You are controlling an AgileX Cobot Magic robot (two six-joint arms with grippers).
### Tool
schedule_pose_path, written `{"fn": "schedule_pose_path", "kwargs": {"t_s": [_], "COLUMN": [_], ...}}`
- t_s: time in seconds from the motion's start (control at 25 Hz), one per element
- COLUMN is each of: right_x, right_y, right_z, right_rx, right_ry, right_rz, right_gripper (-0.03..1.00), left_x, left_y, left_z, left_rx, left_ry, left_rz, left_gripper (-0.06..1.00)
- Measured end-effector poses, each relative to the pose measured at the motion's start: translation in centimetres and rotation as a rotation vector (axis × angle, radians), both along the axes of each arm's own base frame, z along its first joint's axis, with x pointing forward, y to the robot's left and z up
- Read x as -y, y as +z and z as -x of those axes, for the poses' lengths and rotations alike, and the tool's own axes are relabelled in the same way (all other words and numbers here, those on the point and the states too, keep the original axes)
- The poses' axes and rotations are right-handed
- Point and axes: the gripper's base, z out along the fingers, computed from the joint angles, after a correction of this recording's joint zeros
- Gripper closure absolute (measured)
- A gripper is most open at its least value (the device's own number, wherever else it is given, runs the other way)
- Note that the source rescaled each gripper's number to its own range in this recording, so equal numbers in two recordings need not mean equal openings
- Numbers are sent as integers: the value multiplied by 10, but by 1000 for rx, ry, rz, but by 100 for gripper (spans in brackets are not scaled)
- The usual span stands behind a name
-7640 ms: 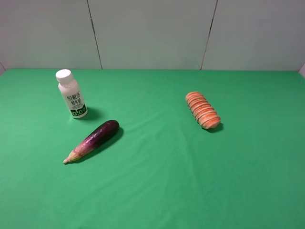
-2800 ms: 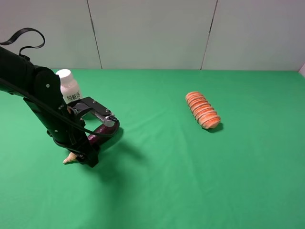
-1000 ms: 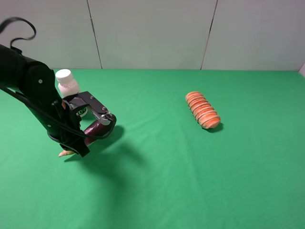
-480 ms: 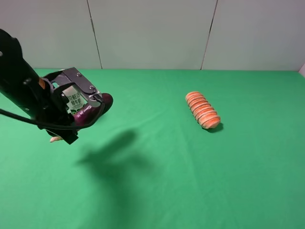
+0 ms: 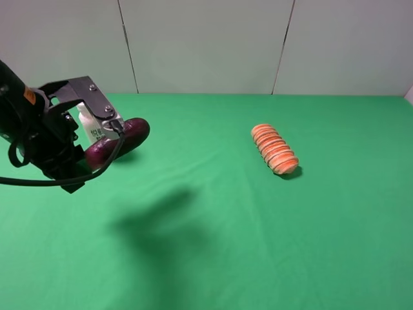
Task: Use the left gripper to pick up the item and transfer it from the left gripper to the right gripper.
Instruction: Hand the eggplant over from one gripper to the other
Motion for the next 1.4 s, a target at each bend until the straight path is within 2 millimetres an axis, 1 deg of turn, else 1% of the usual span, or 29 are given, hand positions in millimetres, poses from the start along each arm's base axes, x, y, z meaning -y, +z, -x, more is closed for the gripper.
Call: {"fn": "schedule_pose_path", "kwargs": {"t_s": [0.28, 0.44, 0.56, 0.72, 0.84, 1.0, 1.12, 1.24, 1.4], "right_x": [-2, -4, -5, -9, -14, -19, -24, -28, -31], "right_y": [0, 0, 1, 3, 9, 15, 18, 21, 21], "right_z": [0, -1, -11, -31, -41, -52, -59, -67, -78], "right_rx": [3, 0, -55, -139, -109, -85, -92, -92, -110], "right_ry": [12, 18, 13, 47, 77, 121, 172, 221, 271], "right_rz": [-19, -75, -144, -265, -365, -461, -508, -550, -581], "right_gripper": [-3, -3, -3, -3, -3, -3, -3, -3, -3], "left_x": [12, 16, 20, 34, 46, 57, 67, 82, 105], "left_y": [25, 38, 47, 60, 67, 70, 69, 63, 61], "left_z": [-8, -12, -15, -14, -11, -9, -11, -15, -19], "left_rx": [9, 32, 62, 100, 125, 147, 144, 123, 119], "left_ry": [-72, -106, -136, -200, -245, -303, -335, -367, -416], "left_rz": [69, 95, 106, 122, 136, 142, 139, 132, 133], "left_gripper": [94, 94, 94, 94, 94, 94, 94, 94, 94]}}
